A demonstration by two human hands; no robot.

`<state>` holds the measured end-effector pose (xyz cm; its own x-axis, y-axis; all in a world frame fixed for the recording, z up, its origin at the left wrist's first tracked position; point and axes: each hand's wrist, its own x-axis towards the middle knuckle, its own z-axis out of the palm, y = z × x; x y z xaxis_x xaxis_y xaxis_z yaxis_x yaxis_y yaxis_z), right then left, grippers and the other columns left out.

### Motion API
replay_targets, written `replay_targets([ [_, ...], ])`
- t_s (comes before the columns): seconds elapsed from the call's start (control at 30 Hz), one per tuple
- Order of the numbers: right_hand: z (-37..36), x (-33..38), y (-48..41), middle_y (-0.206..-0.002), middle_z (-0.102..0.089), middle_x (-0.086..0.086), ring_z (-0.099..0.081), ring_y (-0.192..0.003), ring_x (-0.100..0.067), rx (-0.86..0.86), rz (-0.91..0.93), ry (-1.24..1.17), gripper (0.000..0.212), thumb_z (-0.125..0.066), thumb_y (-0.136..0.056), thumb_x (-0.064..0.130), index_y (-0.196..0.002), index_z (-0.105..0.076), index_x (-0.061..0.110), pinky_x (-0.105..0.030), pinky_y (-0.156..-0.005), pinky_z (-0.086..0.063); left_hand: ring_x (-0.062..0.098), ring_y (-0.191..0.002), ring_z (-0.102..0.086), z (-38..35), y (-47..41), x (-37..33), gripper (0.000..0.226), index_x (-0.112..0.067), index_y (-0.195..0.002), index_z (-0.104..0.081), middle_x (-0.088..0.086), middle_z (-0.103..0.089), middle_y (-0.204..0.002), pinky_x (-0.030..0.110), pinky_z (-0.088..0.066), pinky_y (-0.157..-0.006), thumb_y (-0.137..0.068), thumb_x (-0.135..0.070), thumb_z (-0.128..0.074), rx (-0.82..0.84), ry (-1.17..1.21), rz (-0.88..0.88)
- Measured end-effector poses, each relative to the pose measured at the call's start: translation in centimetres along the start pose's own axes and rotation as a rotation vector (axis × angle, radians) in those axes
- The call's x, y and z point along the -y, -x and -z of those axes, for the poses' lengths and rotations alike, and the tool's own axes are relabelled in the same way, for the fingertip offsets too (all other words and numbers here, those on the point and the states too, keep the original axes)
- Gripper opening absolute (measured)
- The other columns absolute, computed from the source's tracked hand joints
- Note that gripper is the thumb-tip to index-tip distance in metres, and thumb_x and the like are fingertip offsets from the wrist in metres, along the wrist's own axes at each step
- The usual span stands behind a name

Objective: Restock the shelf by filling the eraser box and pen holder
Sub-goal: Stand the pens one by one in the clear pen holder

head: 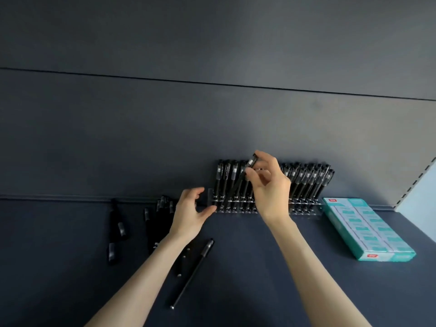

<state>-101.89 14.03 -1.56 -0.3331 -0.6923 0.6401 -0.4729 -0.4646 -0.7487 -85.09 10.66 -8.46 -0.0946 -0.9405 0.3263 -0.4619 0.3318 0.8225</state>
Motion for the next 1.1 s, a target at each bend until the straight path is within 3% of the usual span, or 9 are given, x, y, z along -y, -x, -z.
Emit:
replay_targets([
  [0.13, -1.4, 0.2, -0.6, -0.087, -0.058, 0.016, -0.062, -0.074, -0.003, -0.013, 0.053, 0.031, 0.031, -0.063, -0.087, 0.004, -0.117, -0.056, 0.012, -0.007, -0.068, -0.043, 0.016, -0.118, -0.052, 0.0, -1.7, 0.5, 0.060, -0.006, -0.134, -0.049, 0.006, -0.052, -0.130, 0.015, -0.042, -0.089, -0.081, -0.017, -0.074, 0.132, 0.036, -0.006],
  [0.33, -3.2, -0.8, -0.6, -0.086, -0.057, 0.016, -0.061, -0.076, -0.005, 0.043, 0.079, 0.088, 0.031, -0.063, -0.087, 0.004, -0.116, -0.058, 0.014, -0.007, -0.070, -0.043, -0.001, -0.088, -0.063, 0.2, -1.8, 0.6, 0.032, -0.005, -0.115, -0.065, -0.016, -0.062, -0.092, 0.002, -0.045, -0.072, -0.083, -0.009, -0.070, 0.151, 0.164, -0.026],
  [0.4, -3.6, -1.2, -0.5, -0.086, -0.058, 0.009, -0.060, -0.077, 0.000, 0.069, 0.097, 0.114, 0.031, -0.064, -0.086, 0.002, -0.116, -0.059, 0.011, -0.005, -0.071, -0.043, -0.011, -0.082, -0.058, 0.2, -1.8, 0.9, 0.035, -0.005, -0.117, -0.064, -0.014, -0.062, -0.094, 0.001, -0.044, -0.071, -0.083, -0.009, -0.070, 0.136, 0.167, -0.034],
  [0.5, -4.1, -1.8, -0.2, -0.085, -0.057, 0.003, -0.055, -0.076, 0.007, 0.117, 0.160, 0.179, 0.031, -0.064, -0.085, 0.000, -0.115, -0.062, 0.009, -0.005, -0.070, -0.043, -0.010, -0.081, -0.056, 0.1, -1.8, 1.0, 0.039, -0.002, -0.120, -0.062, -0.004, -0.064, -0.098, 0.001, -0.044, -0.071, -0.082, -0.008, -0.071, 0.113, 0.164, -0.038],
  [0.63, -4.3, -2.2, 0.0, -0.082, -0.055, 0.008, -0.055, -0.075, 0.002, 0.150, 0.145, 0.191, 0.031, -0.065, -0.085, 0.002, -0.115, -0.062, 0.010, -0.013, -0.069, -0.047, 0.004, -0.084, -0.062, 0.0, -1.8, 1.0, 0.040, 0.000, -0.119, -0.062, 0.001, -0.065, -0.096, 0.001, -0.044, -0.072, -0.082, -0.008, -0.072, 0.097, 0.167, -0.018],
  [0.7, -4.3, -2.1, -0.1, -0.081, -0.056, 0.008, -0.055, -0.073, -0.005, 0.168, 0.153, 0.212, 0.030, -0.065, -0.085, 0.005, -0.114, -0.063, 0.011, -0.023, -0.069, -0.051, 0.009, -0.089, -0.065, 0.0, -1.8, 1.0, 0.040, -0.001, -0.119, -0.063, 0.004, -0.068, -0.099, 0.002, -0.046, -0.076, -0.081, -0.010, -0.072, 0.095, 0.159, -0.016],
  [0.87, -4.5, -2.1, -0.3, -0.080, -0.059, 0.005, -0.057, -0.067, -0.016, 0.217, 0.146, 0.268, 0.028, -0.066, -0.084, 0.009, -0.112, -0.064, 0.014, -0.040, -0.068, -0.053, 0.006, -0.087, -0.063, 0.1, -1.8, 0.9, 0.040, -0.004, -0.119, -0.064, 0.008, -0.070, -0.102, 0.000, -0.043, -0.077, -0.081, -0.015, -0.073, 0.083, 0.095, -0.023],
  [0.97, -4.3, -2.4, 0.2, -0.079, -0.058, 0.008, -0.056, -0.065, -0.013, 0.243, 0.134, 0.285, 0.031, -0.066, -0.085, 0.010, -0.114, -0.063, 0.017, -0.041, -0.068, -0.053, 0.003, -0.078, -0.062, 0.2, -1.4, 0.7, 0.034, -0.006, -0.115, -0.067, 0.000, -0.068, -0.089, 0.007, -0.048, -0.079, -0.083, -0.016, -0.072, 0.063, 0.042, -0.019],
  [1.1, -3.9, -2.2, 1.1, -0.086, -0.057, 0.009, -0.054, -0.064, -0.006, 0.238, 0.114, 0.268, 0.038, -0.065, -0.086, 0.011, -0.122, -0.058, 0.021, -0.035, -0.068, -0.053, 0.009, -0.084, -0.063, 0.7, -0.2, 0.7, 0.030, -0.009, -0.110, -0.068, 0.003, -0.069, -0.095, 0.025, -0.051, -0.083, -0.083, -0.020, -0.072, 0.011, -0.038, 0.002],
])
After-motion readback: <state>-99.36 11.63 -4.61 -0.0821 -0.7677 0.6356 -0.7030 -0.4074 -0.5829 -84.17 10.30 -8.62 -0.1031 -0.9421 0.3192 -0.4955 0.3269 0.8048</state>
